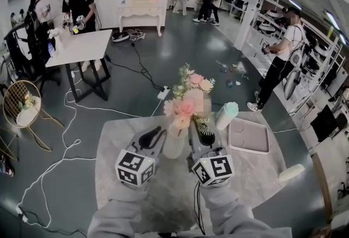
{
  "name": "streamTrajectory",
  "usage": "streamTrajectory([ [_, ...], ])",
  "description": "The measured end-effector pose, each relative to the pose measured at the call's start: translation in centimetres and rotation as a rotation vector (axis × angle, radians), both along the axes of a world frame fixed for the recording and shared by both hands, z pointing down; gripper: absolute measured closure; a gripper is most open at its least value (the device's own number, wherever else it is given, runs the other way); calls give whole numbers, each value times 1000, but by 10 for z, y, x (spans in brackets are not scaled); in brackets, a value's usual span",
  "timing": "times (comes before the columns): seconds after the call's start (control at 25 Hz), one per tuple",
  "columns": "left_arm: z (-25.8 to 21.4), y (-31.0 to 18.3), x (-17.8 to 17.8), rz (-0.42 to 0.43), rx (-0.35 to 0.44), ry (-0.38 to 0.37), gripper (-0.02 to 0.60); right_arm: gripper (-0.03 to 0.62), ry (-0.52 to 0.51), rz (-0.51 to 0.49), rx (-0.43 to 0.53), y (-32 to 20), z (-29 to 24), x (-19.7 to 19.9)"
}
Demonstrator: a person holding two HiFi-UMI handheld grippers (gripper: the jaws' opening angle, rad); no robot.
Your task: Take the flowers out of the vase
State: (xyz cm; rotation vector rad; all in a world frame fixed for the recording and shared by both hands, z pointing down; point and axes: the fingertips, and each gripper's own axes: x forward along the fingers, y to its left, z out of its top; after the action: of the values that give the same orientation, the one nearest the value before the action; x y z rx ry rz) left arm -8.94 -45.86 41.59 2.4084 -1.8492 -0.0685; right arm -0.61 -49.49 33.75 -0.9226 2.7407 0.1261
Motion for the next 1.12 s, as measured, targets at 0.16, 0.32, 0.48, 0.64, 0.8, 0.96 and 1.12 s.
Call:
streamTrajectory([
  [0.16,-12,7,1,5,21,-1,511,536,-19,18,54,10,-19,1],
  [0.32,-24,16,9,14,45,-11,511,536,-54,22,88,22,-37,10],
  [0.48,-37,26,12,18,69,-17,511,536,-76,28,114,37,-55,14],
  [0.64,-49,35,21,31,94,-25,511,536,-100,35,135,47,-70,24],
  [0.8,-56,48,29,44,106,-14,511,536,-117,46,138,59,-78,35],
  [0.96,-58,60,32,54,102,-15,511,536,-117,56,142,74,-80,40],
  [1.12,-56,73,41,73,98,-12,511,536,-112,72,125,88,-75,49],
])
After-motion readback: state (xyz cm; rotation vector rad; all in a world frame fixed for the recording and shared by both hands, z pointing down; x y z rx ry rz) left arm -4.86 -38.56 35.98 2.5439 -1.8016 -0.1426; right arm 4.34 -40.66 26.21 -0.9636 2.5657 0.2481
